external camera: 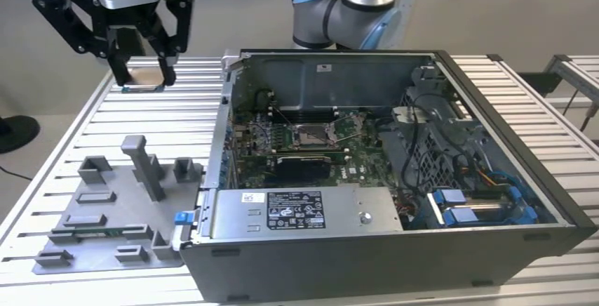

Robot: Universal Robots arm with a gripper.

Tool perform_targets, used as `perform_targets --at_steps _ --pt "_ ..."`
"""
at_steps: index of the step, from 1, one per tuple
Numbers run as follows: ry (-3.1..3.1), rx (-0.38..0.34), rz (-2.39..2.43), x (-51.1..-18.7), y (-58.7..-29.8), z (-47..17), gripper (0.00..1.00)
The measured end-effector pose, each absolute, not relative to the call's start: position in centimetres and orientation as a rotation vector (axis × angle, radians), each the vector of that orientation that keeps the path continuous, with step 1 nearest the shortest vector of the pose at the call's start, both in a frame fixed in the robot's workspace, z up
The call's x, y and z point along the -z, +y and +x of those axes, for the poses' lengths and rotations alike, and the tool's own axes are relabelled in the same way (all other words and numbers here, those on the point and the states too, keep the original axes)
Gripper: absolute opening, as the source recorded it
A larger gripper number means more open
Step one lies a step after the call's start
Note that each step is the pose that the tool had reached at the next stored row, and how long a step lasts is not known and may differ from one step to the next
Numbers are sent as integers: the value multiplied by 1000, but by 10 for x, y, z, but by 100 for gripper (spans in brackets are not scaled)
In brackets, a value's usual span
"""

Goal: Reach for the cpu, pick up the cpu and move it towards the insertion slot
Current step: 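Pick up the cpu and move it towards the insertion slot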

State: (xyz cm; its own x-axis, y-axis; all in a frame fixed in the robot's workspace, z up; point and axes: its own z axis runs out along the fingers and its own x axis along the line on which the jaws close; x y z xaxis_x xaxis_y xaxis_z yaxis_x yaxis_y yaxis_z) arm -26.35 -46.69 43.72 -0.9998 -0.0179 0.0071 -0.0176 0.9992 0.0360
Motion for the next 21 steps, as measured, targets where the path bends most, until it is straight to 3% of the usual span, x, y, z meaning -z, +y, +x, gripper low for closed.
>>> perform_targets --at_steps 21 --pt "-3131 56 28 -437 -467 -209 0"
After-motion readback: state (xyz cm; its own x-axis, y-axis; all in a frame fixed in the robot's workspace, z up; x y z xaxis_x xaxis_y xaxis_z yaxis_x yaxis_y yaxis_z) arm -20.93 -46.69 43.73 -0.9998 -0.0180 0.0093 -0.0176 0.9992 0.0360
